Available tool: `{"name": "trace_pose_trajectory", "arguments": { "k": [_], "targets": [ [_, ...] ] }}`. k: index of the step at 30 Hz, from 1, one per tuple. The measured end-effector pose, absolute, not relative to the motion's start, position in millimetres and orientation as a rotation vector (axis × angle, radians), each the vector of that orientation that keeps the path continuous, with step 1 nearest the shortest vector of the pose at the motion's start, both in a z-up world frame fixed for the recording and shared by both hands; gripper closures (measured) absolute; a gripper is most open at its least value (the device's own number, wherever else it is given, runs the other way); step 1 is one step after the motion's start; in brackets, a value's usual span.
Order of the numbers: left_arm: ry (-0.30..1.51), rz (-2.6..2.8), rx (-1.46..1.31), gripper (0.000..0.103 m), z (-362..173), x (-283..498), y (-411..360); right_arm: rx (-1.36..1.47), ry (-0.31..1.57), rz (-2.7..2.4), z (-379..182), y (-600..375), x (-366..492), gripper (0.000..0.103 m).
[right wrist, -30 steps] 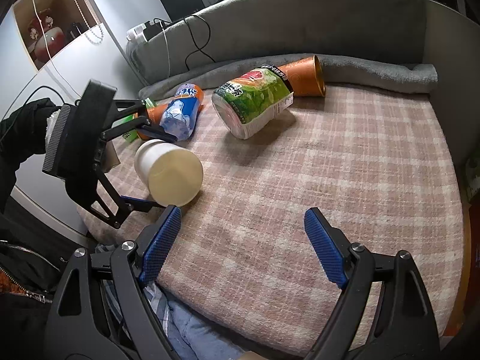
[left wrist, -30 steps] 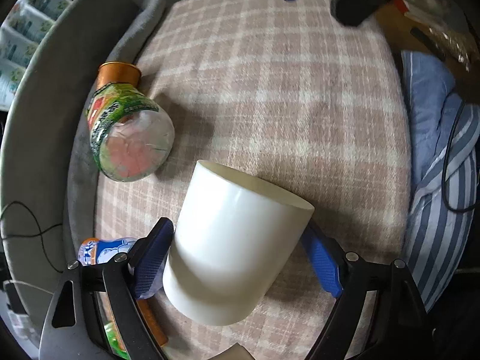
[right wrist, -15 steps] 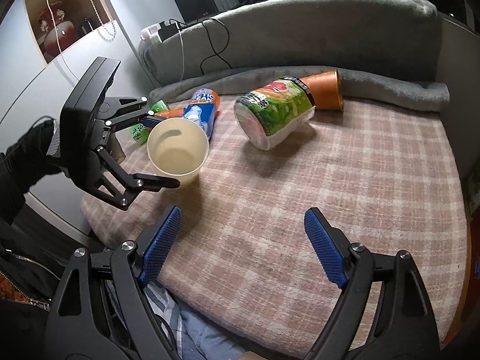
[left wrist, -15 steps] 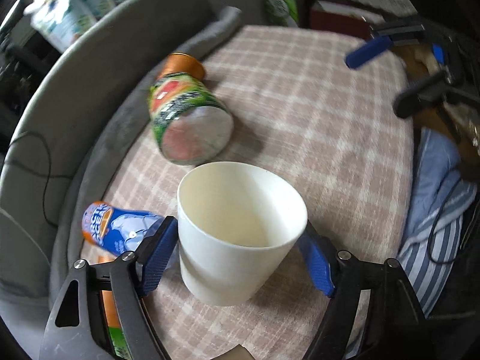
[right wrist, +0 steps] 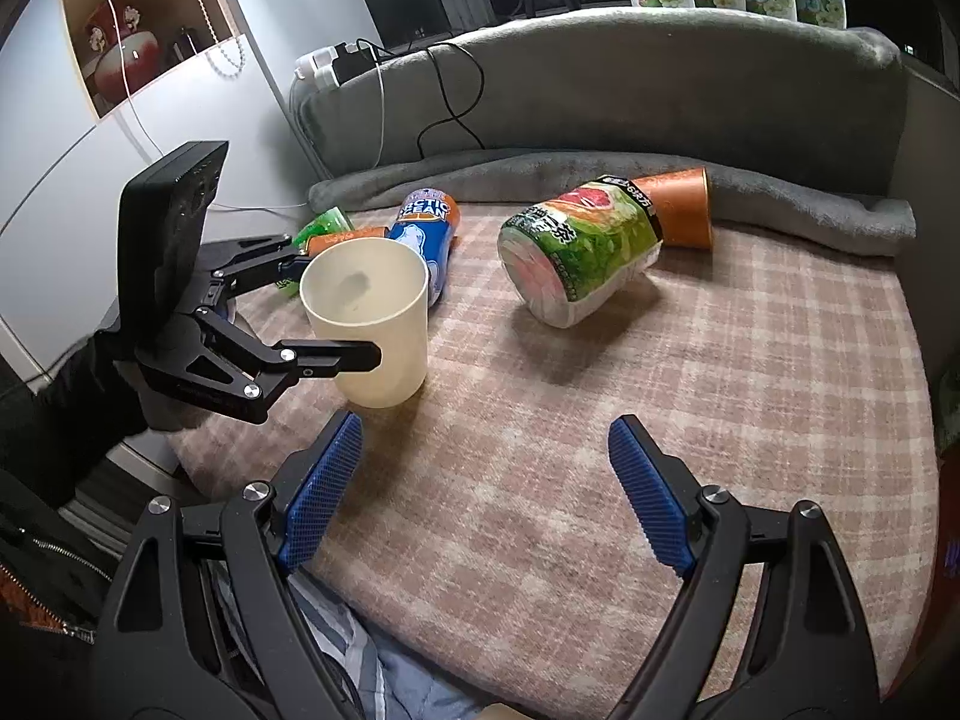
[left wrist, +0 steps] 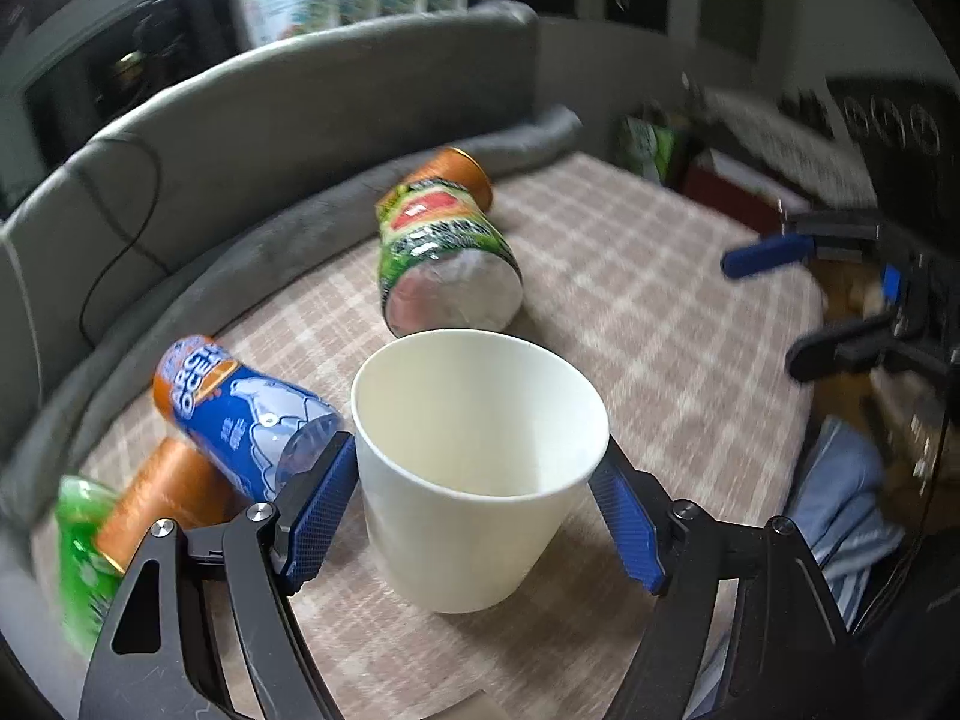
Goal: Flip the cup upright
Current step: 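Lower the upright white cup onto the table with the right gripper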
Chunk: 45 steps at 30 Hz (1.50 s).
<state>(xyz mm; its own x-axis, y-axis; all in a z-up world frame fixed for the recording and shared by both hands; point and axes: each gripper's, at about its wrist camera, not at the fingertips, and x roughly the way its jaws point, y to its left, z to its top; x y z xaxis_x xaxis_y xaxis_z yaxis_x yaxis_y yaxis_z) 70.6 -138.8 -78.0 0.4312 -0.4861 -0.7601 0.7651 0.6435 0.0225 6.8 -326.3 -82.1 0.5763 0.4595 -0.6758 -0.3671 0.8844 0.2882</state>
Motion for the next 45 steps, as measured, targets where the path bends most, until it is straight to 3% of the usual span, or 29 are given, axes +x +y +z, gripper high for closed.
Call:
{"name": "trace_pose_trajectory", "arguments": {
  "k": [10, 45],
  "targets": [
    [0.719, -0.705, 0.130, 0.027, -77.0, 73.0, -116.5, 0.143, 0.778, 0.418, -77.6, -315.8, 11.6, 0.016],
    [0.713, -0.686, 0.091, 0.027, -96.2, 64.1, -115.7, 0.224, 0.746, 0.351, -76.1, -310.8, 13.1, 0.016]
  ]
}}
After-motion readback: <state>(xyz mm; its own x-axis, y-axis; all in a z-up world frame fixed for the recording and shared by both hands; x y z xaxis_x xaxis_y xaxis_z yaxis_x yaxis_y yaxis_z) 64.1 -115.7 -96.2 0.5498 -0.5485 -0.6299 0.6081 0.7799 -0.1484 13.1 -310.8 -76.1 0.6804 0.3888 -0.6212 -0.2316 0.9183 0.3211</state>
